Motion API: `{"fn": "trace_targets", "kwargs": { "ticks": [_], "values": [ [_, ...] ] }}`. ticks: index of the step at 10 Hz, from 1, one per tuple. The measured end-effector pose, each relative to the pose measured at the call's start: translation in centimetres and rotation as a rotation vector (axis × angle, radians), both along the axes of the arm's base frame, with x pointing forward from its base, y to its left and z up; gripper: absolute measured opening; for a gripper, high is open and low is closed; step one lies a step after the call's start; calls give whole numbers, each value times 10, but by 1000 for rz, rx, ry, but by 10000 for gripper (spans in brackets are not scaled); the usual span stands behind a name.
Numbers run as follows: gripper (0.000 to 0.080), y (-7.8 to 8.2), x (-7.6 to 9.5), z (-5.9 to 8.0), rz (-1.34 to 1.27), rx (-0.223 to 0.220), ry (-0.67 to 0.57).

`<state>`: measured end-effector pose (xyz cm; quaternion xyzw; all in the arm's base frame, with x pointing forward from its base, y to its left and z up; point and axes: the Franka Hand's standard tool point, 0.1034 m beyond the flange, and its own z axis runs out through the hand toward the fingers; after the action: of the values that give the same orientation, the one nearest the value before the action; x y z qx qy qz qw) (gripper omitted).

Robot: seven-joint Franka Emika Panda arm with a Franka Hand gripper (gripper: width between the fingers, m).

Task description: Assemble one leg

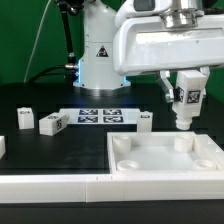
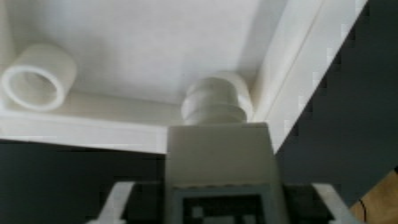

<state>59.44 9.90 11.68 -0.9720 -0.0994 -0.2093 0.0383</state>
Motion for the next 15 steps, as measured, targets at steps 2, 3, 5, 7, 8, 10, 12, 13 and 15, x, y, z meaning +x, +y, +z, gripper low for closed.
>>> {"fn": "trace_targets", "kwargs": {
  "ticks": [2, 3, 5, 7, 8, 10, 12, 13, 15],
  "values": [
    [288, 6, 19, -10, -5, 12, -12],
    [288, 12, 23, -15, 0, 15, -13],
    [288, 12, 27, -23, 3, 15, -11],
    [288, 12, 27, -23, 3, 15, -12],
    [288, 12, 27, -23, 3, 15, -11],
    [288, 15, 18, -23, 8, 12, -3],
    [288, 13, 17, -32, 13, 9, 4],
    [288, 13, 16, -37, 13, 9, 8],
    [288, 13, 16, -42, 12, 9, 10]
  ]
}}
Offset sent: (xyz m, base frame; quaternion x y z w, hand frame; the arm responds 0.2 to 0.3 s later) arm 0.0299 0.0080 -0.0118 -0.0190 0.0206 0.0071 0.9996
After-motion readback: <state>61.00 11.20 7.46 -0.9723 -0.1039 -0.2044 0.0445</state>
